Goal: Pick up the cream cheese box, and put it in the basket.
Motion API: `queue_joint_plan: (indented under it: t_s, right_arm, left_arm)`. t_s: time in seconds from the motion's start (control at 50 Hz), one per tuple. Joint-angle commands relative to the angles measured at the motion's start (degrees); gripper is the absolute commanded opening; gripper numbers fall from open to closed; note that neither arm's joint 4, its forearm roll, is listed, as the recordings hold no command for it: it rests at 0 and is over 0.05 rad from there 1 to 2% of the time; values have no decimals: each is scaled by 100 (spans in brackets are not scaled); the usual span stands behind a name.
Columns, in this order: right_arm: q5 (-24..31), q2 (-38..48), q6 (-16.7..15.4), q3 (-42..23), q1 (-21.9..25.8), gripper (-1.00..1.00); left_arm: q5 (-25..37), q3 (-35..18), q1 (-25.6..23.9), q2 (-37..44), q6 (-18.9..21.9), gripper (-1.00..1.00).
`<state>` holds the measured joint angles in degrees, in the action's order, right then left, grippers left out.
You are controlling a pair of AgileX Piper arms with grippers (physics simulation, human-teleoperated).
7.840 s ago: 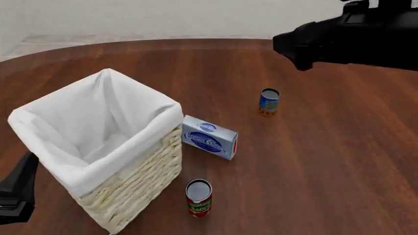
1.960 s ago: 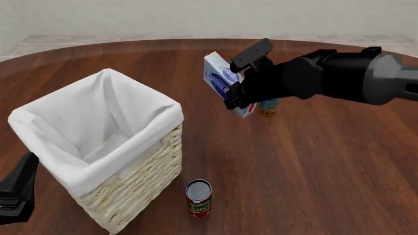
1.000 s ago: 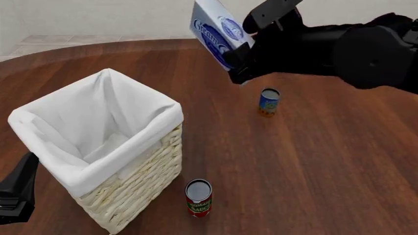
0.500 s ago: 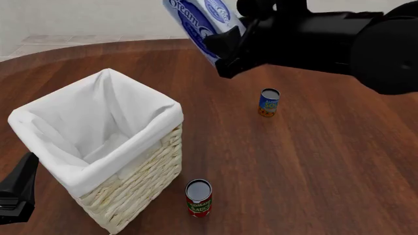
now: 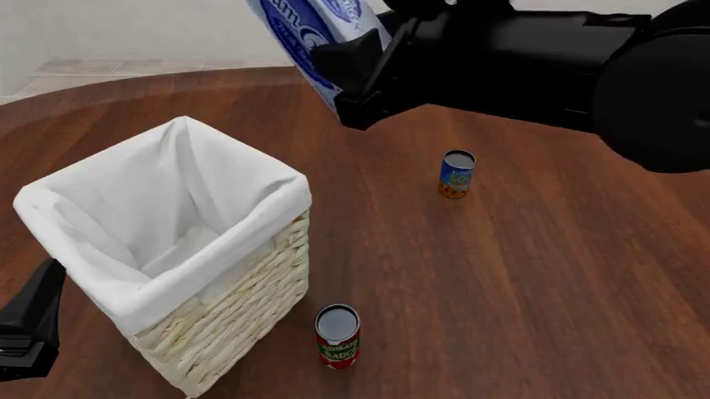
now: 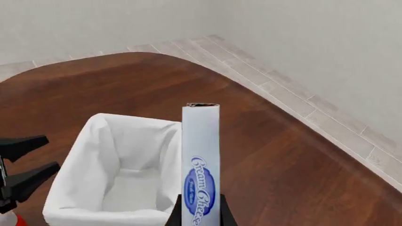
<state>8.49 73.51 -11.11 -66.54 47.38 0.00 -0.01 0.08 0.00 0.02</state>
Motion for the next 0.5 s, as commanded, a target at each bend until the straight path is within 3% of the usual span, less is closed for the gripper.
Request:
queue_joint_plan:
  t_s: [0.02,0.3,0.5]
  right_arm:
    - [-236,44,178,-58,226,-100]
    - [-773,138,447,136,428,-100]
    - [-1028,381,404,154,457,-100]
  left_arm:
    - [0,1,-8,0,-2,100]
    - [0,1,-8,0,-2,100]
    - [0,1,-8,0,-2,100]
